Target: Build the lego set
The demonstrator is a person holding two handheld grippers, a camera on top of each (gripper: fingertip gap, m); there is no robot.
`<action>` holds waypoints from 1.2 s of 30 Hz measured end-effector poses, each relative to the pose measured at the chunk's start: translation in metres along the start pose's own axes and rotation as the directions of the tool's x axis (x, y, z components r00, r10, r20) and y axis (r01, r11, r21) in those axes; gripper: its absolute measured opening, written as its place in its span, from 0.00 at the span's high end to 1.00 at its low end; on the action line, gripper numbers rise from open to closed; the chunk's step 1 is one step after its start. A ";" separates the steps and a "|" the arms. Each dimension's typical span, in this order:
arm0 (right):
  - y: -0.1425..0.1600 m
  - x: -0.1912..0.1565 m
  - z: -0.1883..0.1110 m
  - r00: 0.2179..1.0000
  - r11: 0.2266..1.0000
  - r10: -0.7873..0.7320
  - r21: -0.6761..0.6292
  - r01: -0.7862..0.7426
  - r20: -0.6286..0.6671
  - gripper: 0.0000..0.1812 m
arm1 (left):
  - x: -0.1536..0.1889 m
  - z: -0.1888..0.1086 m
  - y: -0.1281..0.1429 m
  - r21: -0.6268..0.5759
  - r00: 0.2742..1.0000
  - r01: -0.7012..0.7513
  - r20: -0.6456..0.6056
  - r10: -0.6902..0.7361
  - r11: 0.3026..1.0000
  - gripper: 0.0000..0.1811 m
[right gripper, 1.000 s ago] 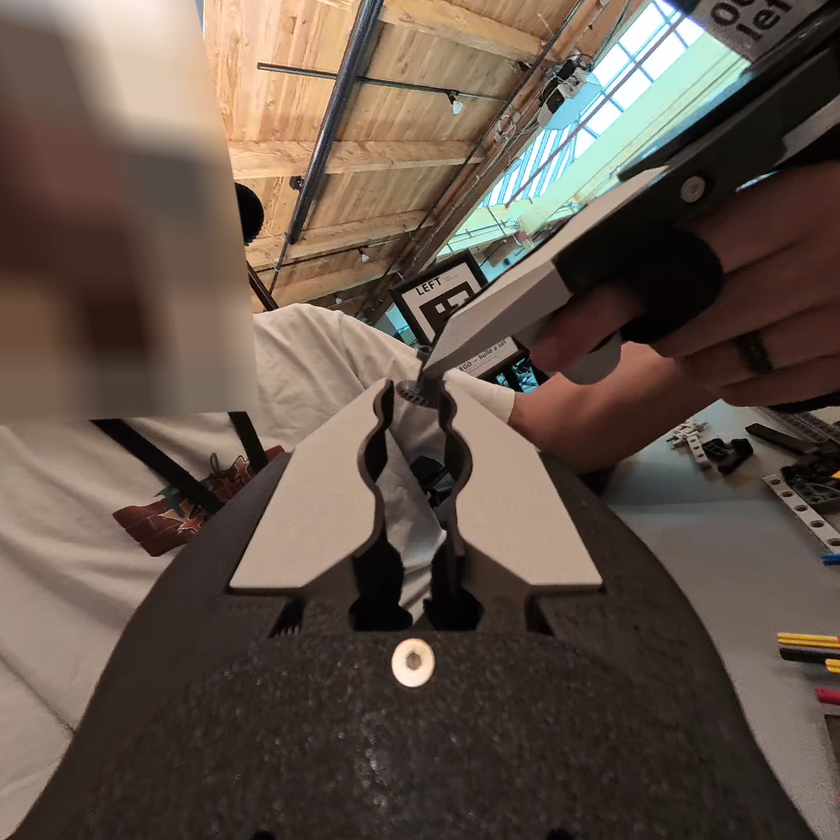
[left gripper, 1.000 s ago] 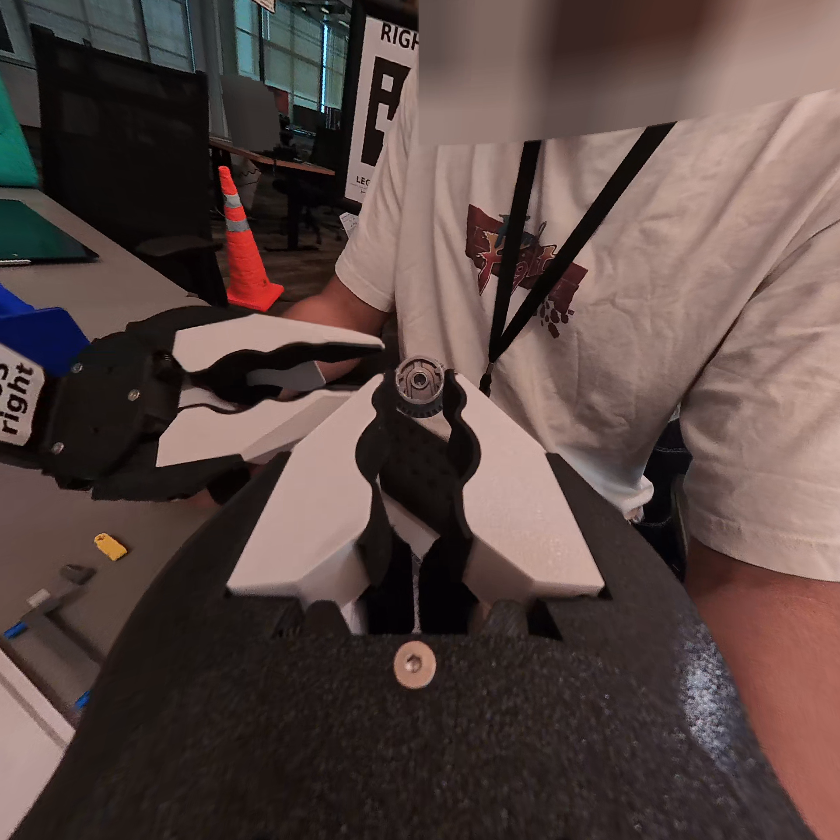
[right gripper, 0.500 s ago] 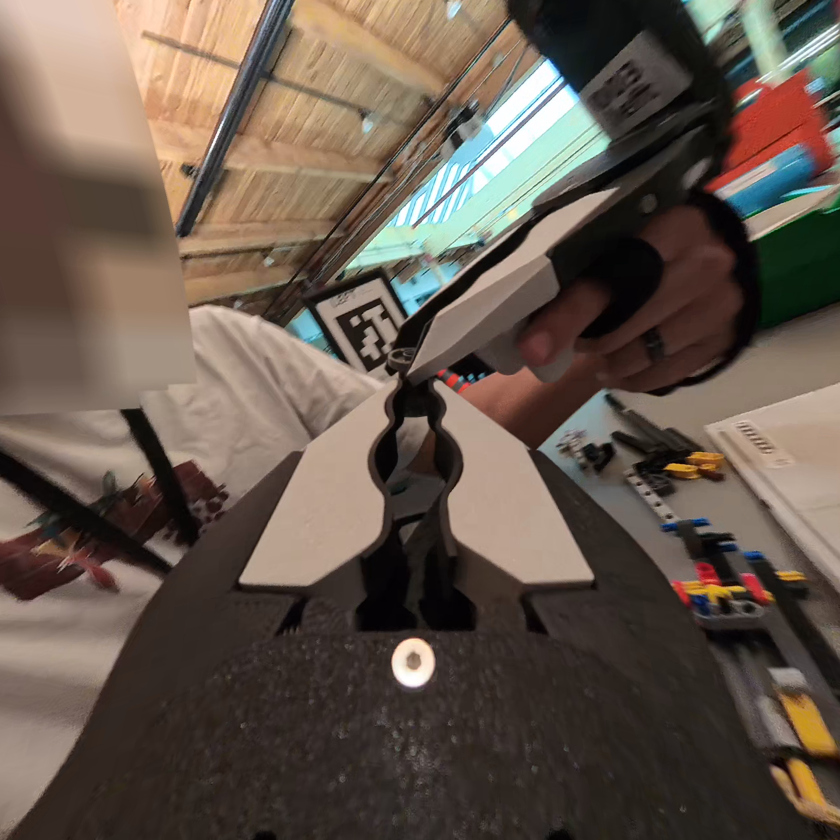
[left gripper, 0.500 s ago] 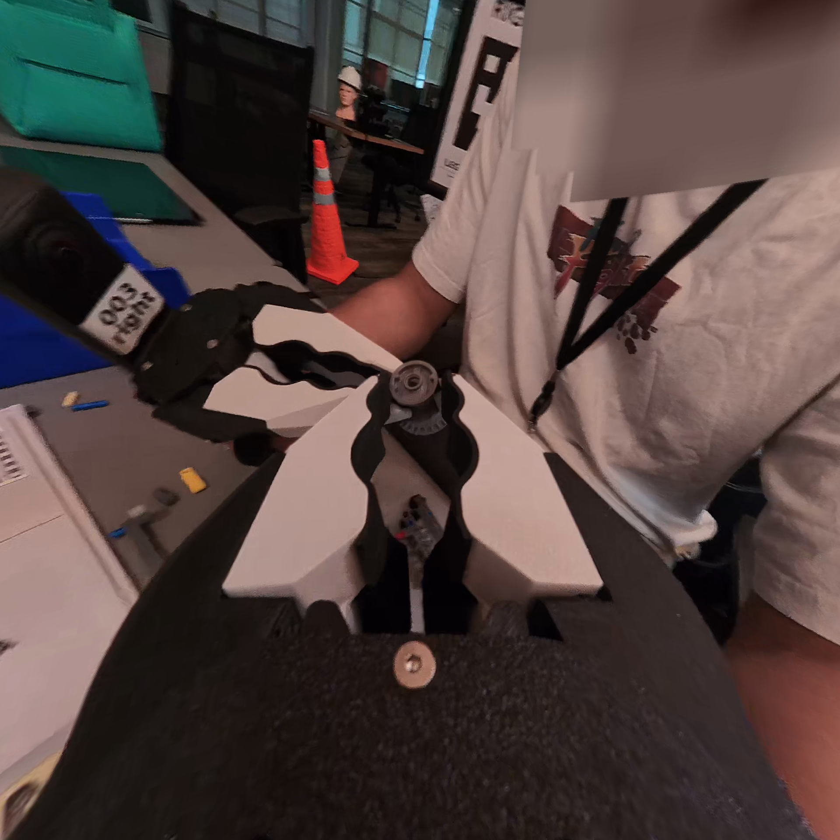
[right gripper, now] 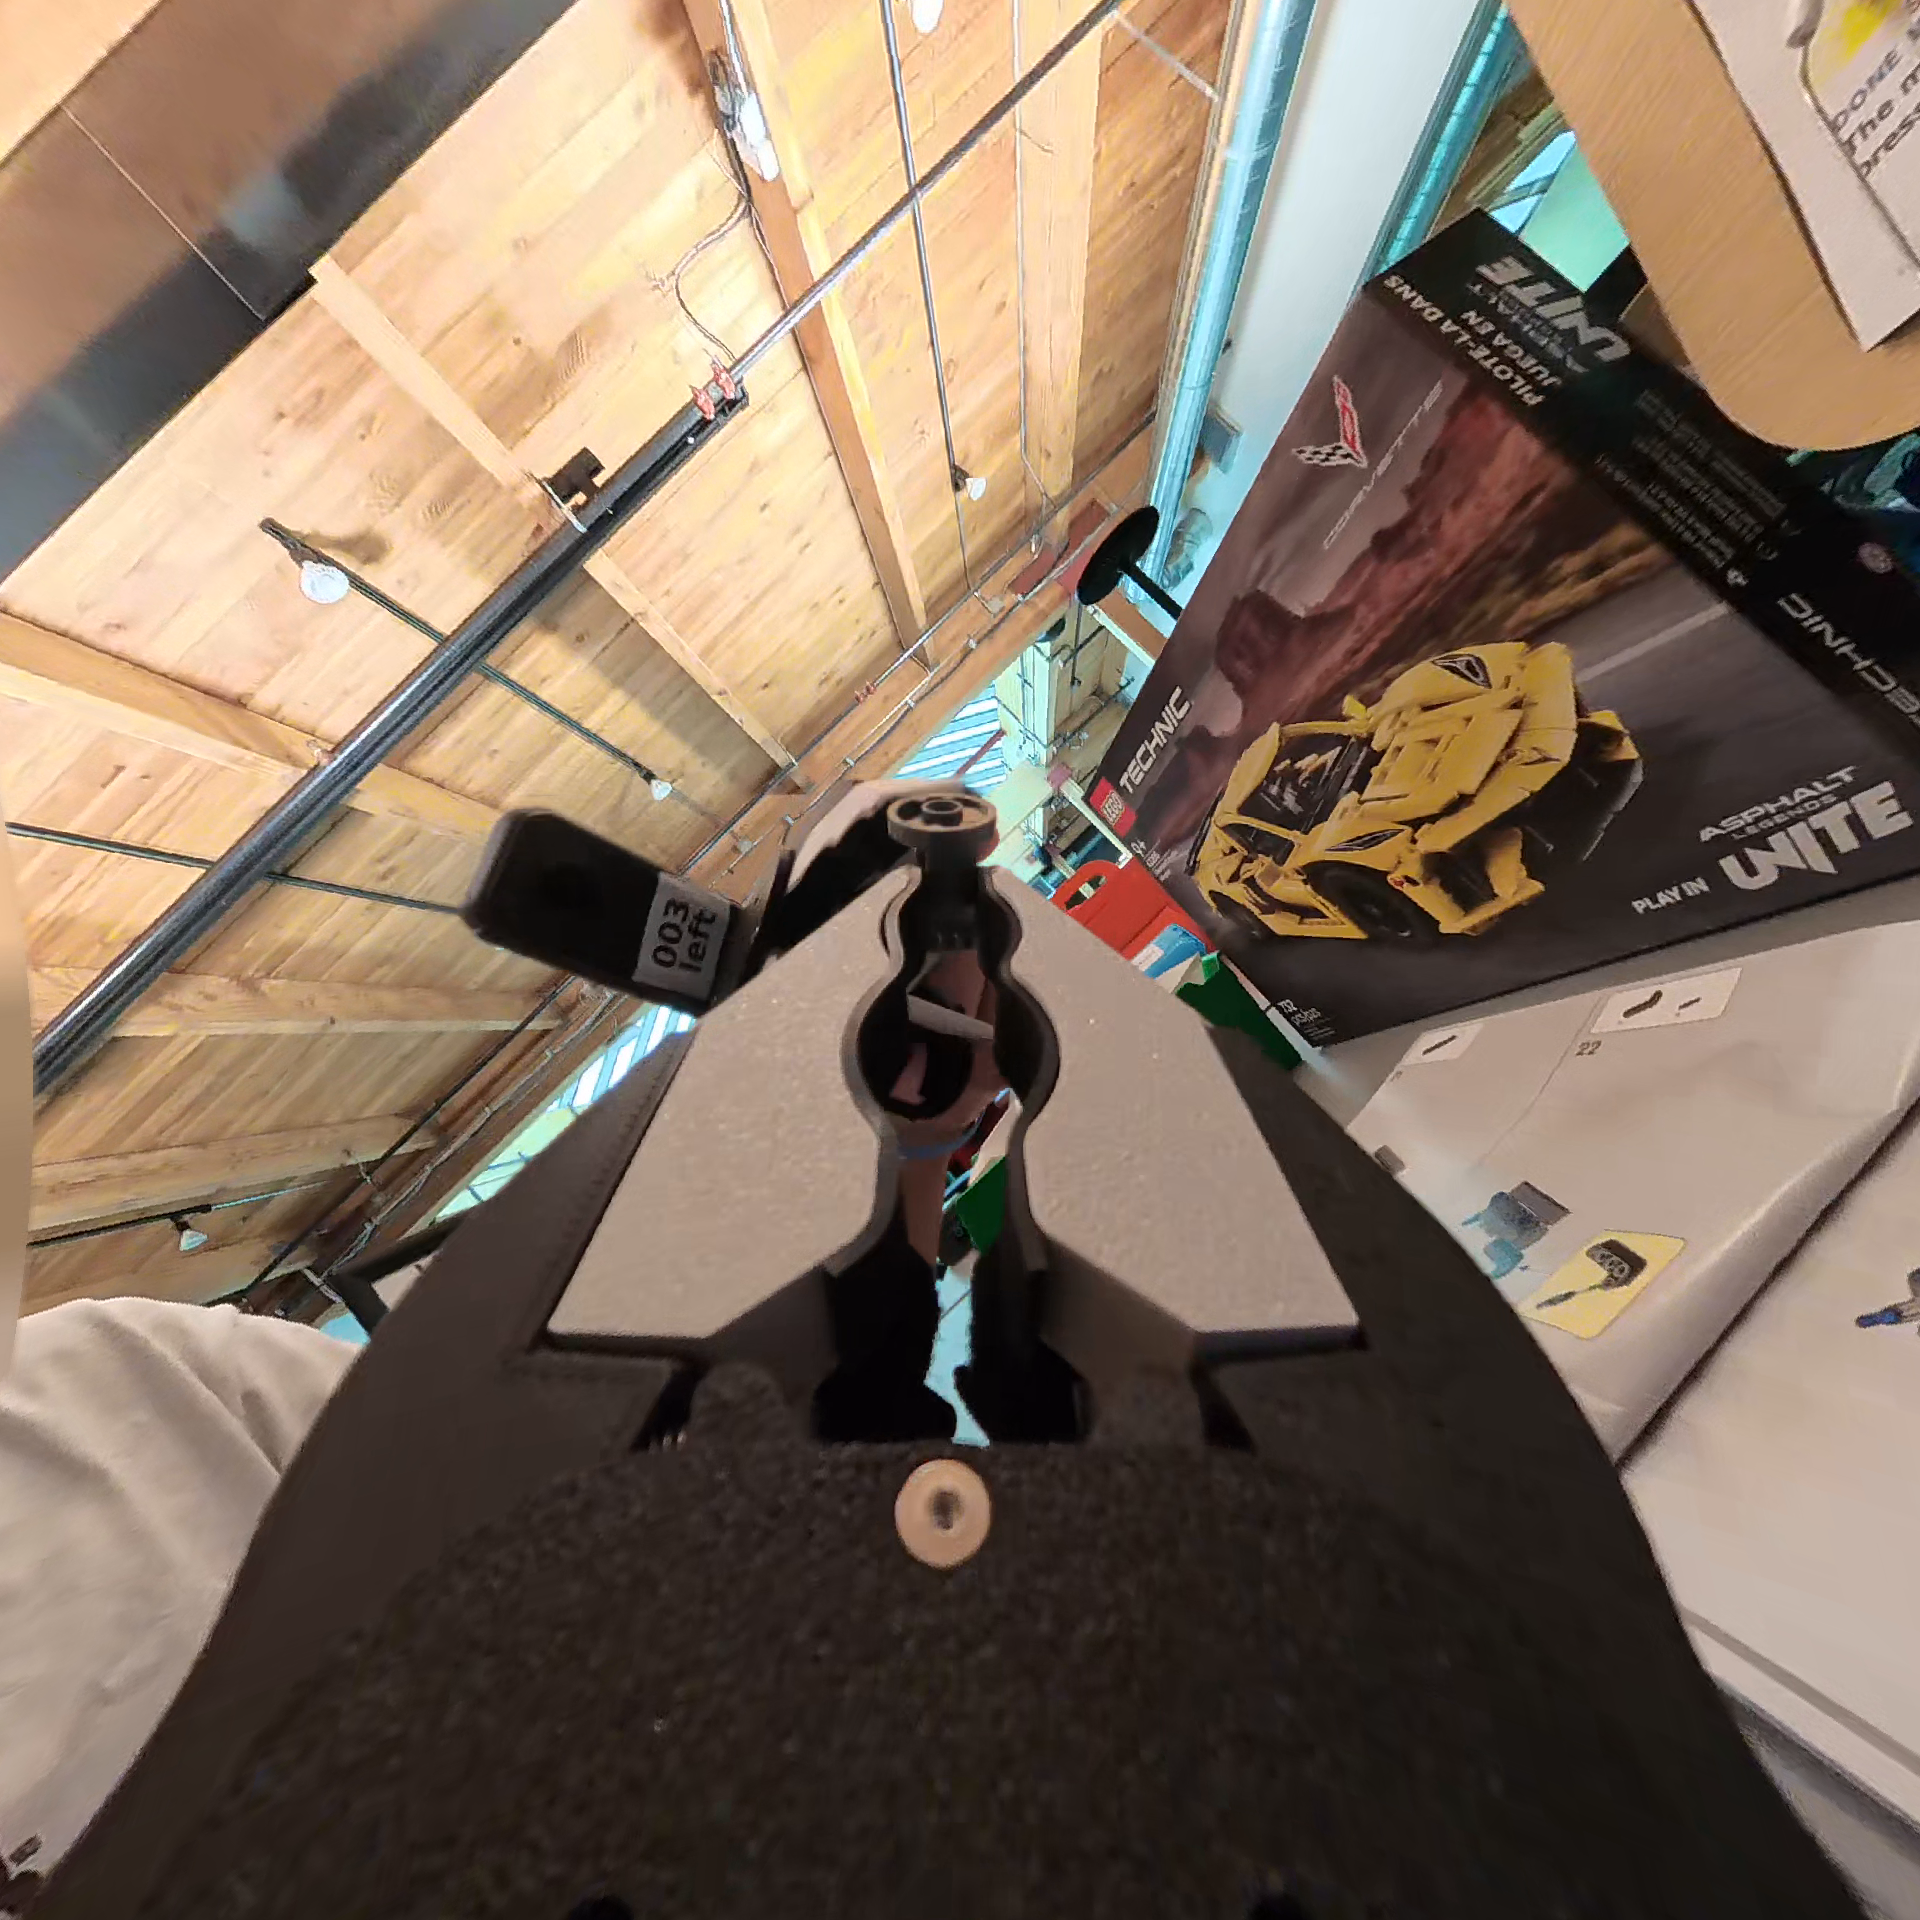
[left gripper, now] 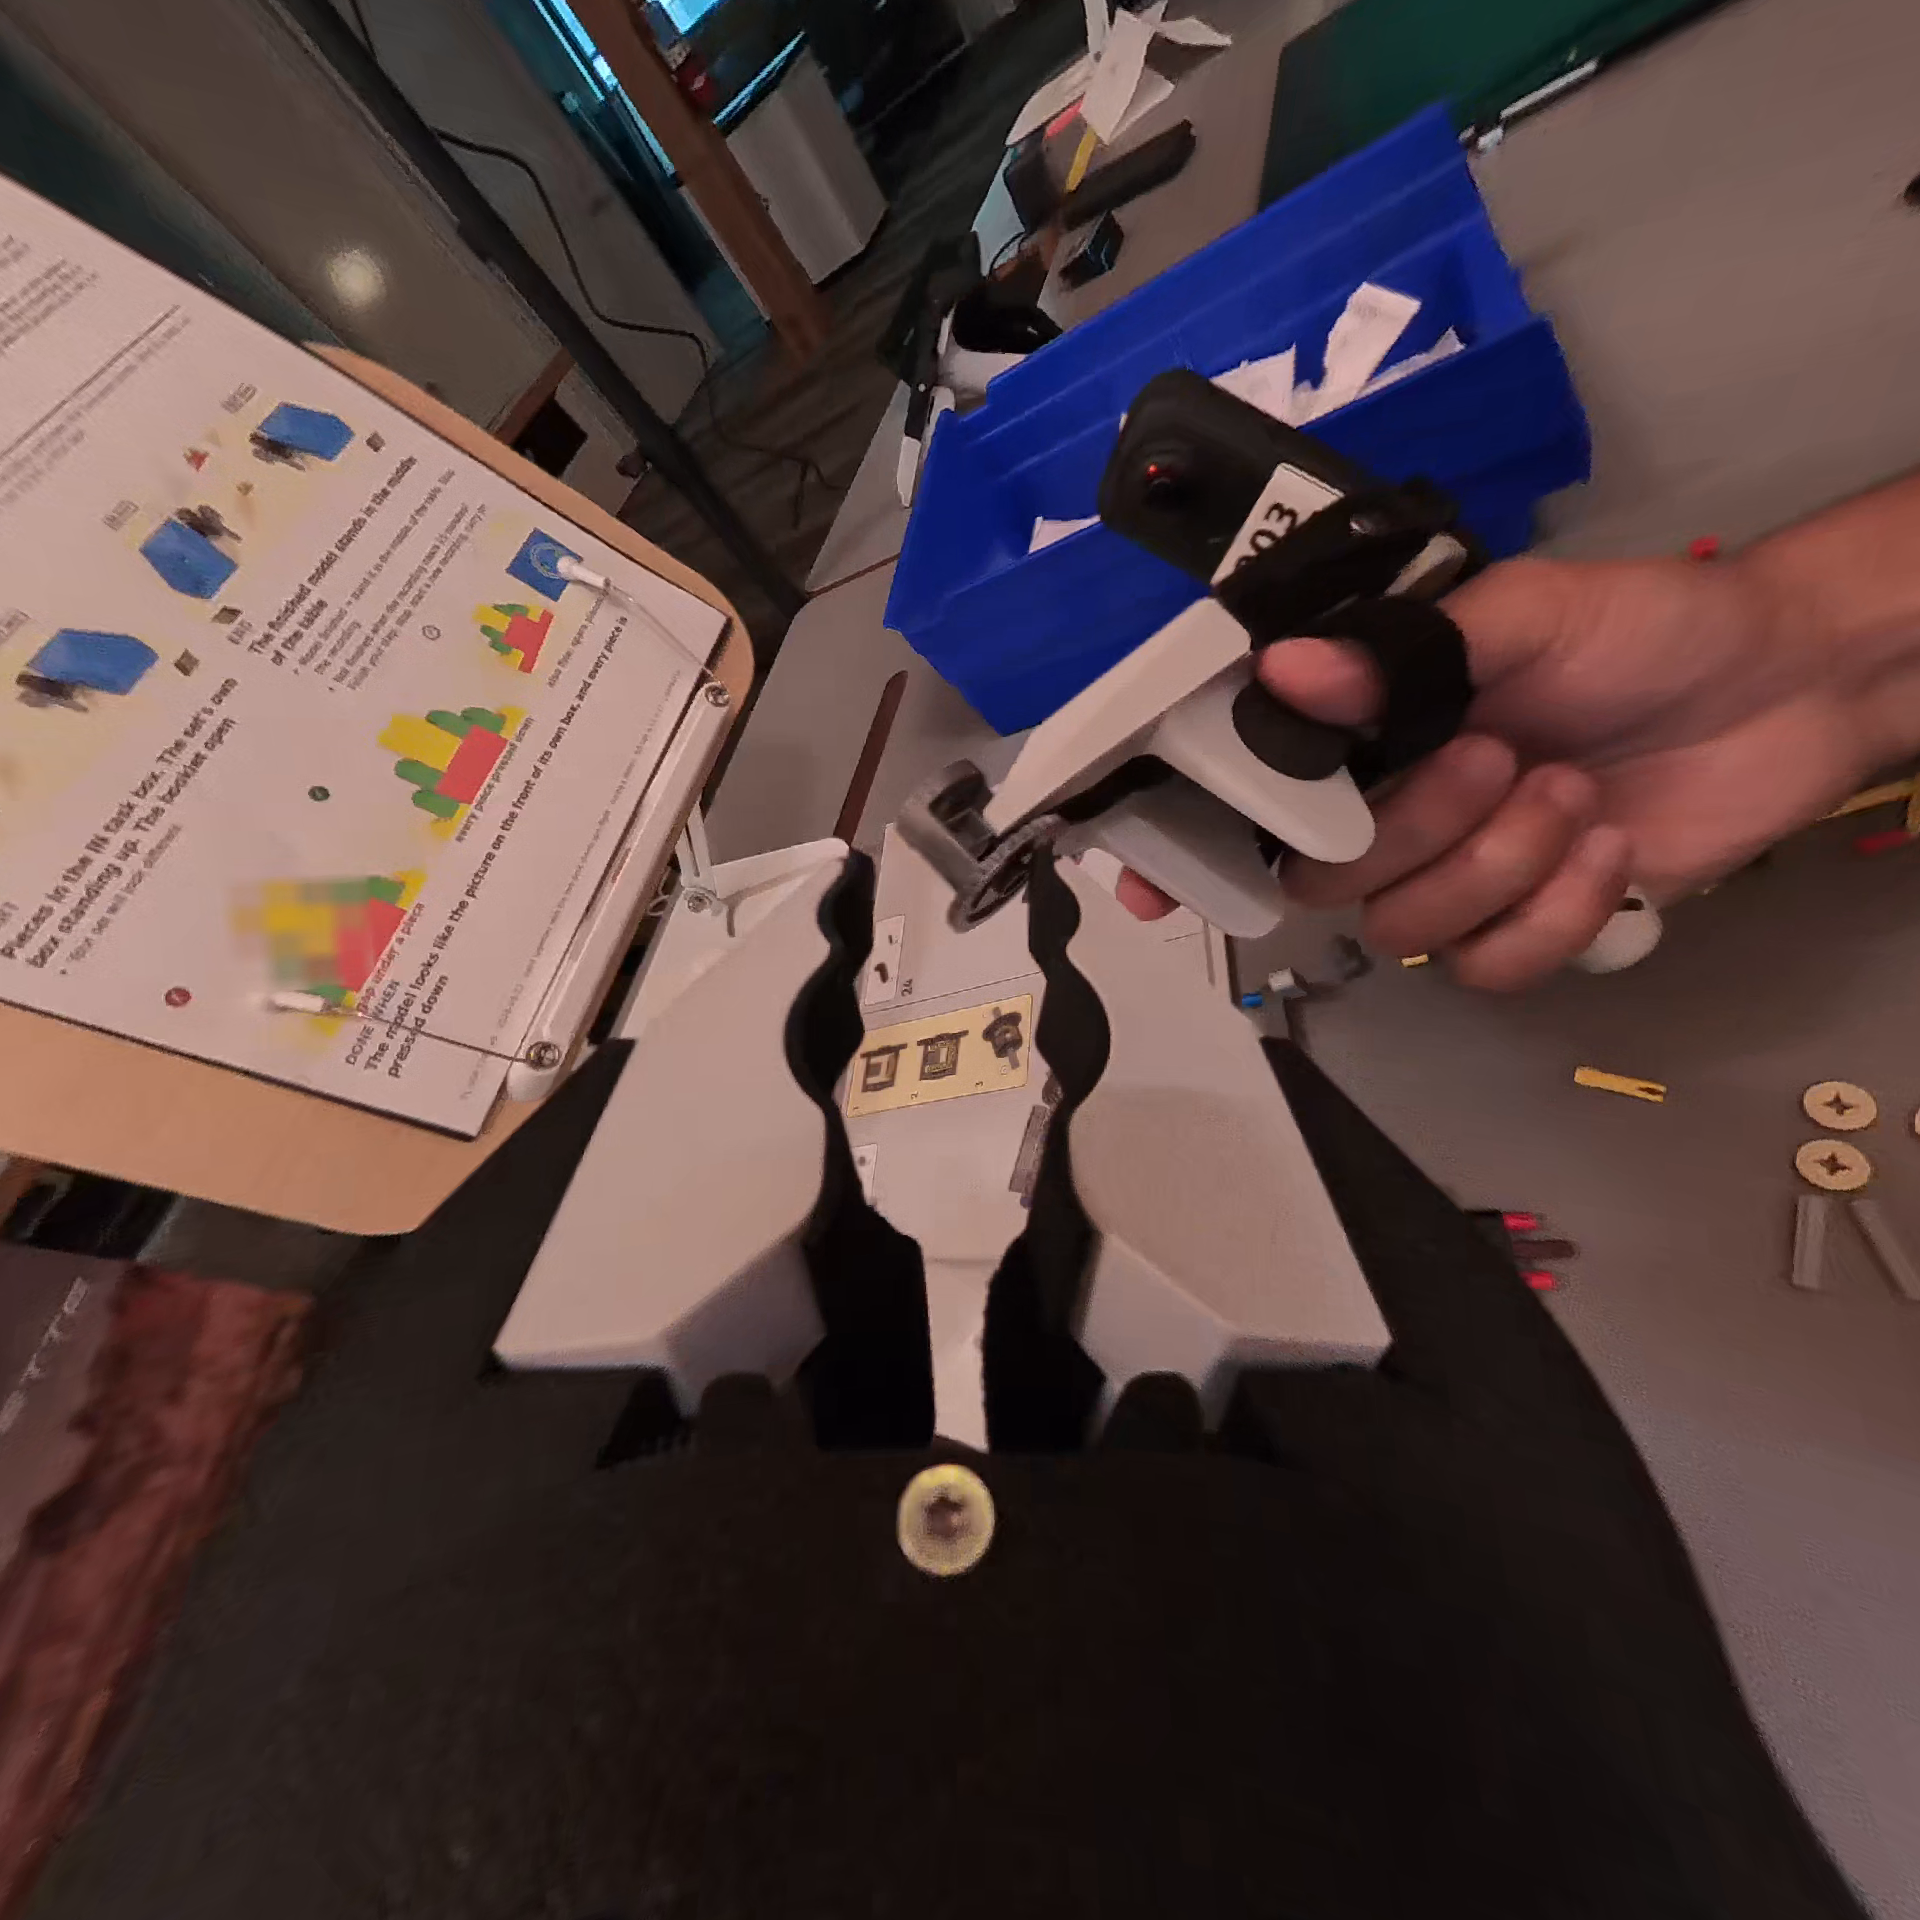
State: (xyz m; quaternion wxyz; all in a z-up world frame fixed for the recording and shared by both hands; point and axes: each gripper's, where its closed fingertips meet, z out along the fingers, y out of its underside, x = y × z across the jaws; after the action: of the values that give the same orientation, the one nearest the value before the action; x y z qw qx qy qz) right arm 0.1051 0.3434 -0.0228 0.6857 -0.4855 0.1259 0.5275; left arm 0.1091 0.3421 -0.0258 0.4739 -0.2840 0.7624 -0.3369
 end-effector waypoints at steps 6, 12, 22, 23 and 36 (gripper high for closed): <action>0.005 0.001 -0.001 0.997 0.994 -0.067 -0.088 0.064 -0.036 0.96 | 0.005 -0.001 0.005 -0.026 0.984 -0.174 0.018 0.175 0.984 0.90; 0.009 0.025 -0.020 0.877 0.850 -0.451 -0.378 0.366 -0.165 0.92 | 0.011 -0.015 0.035 -0.137 0.980 -0.185 -0.102 0.172 0.973 0.91; 0.000 0.081 -0.064 0.410 0.444 -0.876 -0.754 0.484 -0.253 0.92 | 0.039 -0.027 0.068 -0.279 0.954 -0.130 -0.297 0.043 0.951 0.91; 0.004 0.080 -0.062 0.438 0.453 -0.866 -0.753 0.478 -0.242 0.91 | 0.040 -0.027 0.068 -0.281 0.953 -0.134 -0.299 0.046 0.950 0.91; 0.073 -0.038 -0.033 0.979 0.781 -0.014 -0.609 0.137 0.203 0.82 | 0.084 -0.042 0.016 -0.180 0.892 -0.261 -0.421 0.166 0.948 0.92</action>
State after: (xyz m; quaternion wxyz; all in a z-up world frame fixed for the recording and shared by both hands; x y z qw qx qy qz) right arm 0.0387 0.2924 -0.0523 0.5174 -0.6366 -0.1391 0.5547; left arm 0.0361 0.2996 -0.0695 0.3056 -0.1762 0.9038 -0.2422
